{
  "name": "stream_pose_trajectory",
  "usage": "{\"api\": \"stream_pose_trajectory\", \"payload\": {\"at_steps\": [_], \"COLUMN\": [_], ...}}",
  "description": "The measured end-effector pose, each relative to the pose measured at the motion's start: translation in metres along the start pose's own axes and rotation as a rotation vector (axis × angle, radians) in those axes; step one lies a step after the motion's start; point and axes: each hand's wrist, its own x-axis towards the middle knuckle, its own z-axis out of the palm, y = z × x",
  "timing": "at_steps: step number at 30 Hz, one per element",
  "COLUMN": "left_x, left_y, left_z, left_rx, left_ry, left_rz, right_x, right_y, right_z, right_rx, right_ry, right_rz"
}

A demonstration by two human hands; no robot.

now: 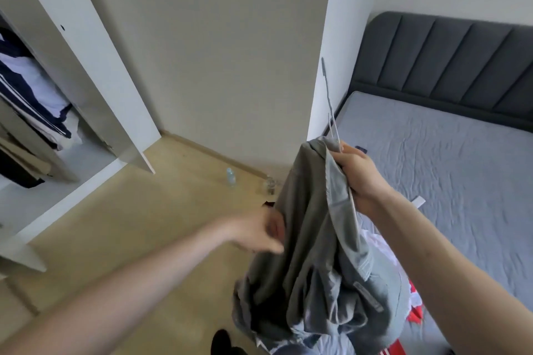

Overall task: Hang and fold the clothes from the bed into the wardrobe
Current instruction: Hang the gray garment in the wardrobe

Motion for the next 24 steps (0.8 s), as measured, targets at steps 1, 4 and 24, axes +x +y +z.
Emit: {"api": "stream_pose_trajectory", "payload": {"at_steps": [1,4,24], "left_x": [-0.005,-0.001,0.032], "left_y": [0.01,0.025,0.005], "left_z": [0.022,0.087,-0.037], "left_rx": [0.028,0.027,-1.329], "left_ry": [-0.157,-0.193,0.253], "left_rz": [-0.027,-0.094,-0.351], "right_x": [0.0,0.006,-0.01], "right_y": [-0.002,-0.006,0.089], "right_z": [0.004,0.013,-0.068], "right_rx": [0.003,0.067,-0.794], "right_ry": [0.0,0.011,0.092], "right_rz": [0.0,-0.002,0.075]}}
